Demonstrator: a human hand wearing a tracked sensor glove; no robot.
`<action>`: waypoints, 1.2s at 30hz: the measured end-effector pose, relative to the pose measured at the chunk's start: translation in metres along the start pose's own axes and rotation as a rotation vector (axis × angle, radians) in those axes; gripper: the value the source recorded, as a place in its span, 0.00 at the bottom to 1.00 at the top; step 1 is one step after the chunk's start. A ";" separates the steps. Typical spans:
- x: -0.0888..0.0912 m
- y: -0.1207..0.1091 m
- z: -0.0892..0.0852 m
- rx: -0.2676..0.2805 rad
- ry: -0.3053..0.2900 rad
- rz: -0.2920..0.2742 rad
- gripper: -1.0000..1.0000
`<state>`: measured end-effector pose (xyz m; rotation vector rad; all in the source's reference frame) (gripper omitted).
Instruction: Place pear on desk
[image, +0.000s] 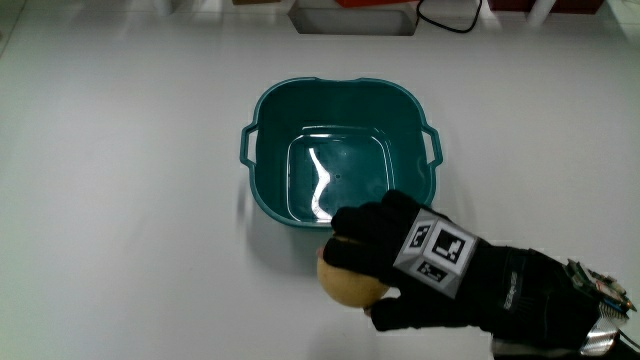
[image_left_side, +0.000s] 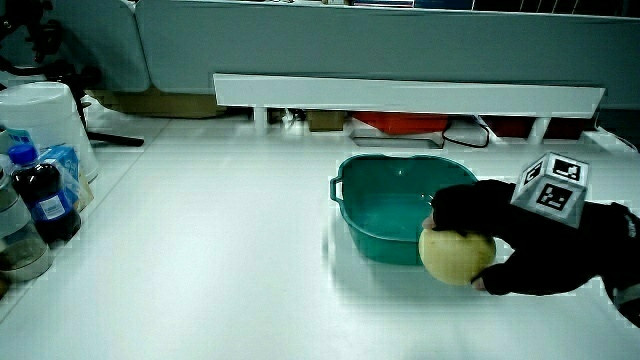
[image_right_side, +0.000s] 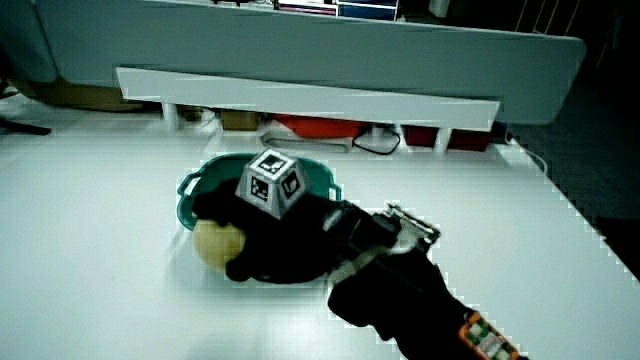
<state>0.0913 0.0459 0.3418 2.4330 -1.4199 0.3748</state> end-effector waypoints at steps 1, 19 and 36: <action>-0.003 -0.001 0.000 -0.013 0.024 0.002 0.50; -0.018 0.004 -0.048 -0.151 -0.092 0.040 0.50; -0.021 0.010 -0.087 -0.214 -0.094 0.038 0.50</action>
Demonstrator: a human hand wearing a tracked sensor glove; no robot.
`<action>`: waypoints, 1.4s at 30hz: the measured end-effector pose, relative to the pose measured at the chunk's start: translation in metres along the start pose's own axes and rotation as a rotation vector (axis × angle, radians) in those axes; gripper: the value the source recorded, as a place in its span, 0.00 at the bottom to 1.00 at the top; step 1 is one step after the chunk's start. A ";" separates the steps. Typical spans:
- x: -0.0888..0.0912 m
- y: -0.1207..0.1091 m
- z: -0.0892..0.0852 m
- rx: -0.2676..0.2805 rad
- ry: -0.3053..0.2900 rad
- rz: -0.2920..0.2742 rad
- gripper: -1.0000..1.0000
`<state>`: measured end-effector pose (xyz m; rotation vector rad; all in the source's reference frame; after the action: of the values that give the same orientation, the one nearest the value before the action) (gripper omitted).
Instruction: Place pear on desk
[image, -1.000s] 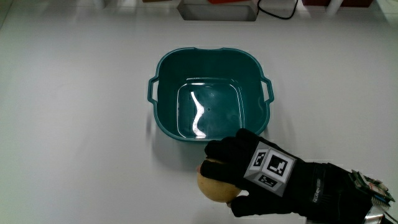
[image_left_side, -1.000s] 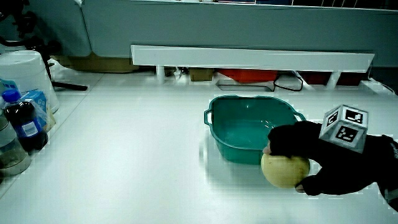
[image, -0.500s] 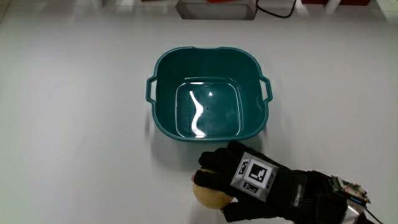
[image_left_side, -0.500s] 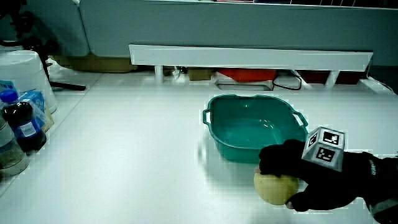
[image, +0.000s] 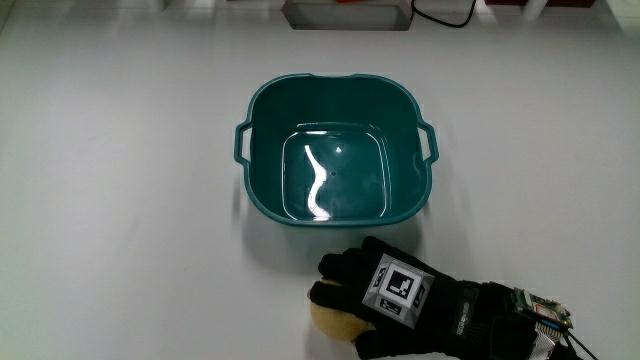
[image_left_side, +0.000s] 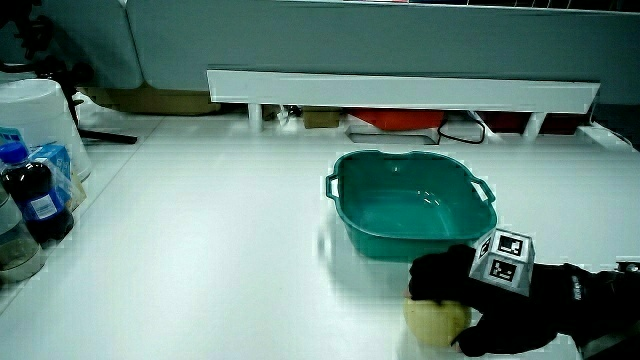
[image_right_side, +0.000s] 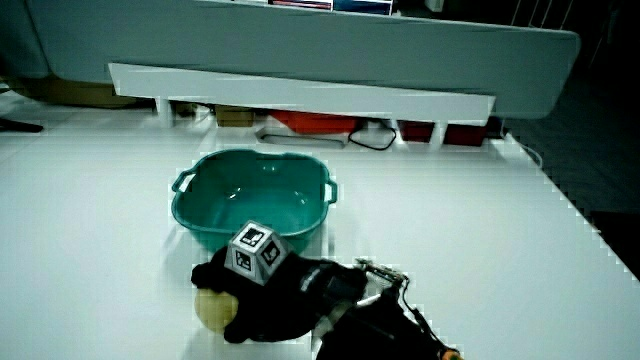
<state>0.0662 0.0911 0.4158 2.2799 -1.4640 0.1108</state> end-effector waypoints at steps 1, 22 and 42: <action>-0.001 0.000 0.000 -0.005 -0.004 0.003 0.50; 0.002 -0.004 -0.007 0.007 0.020 -0.016 0.50; 0.004 -0.016 0.004 0.057 0.001 -0.038 0.00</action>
<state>0.0817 0.0919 0.4085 2.3516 -1.4334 0.1447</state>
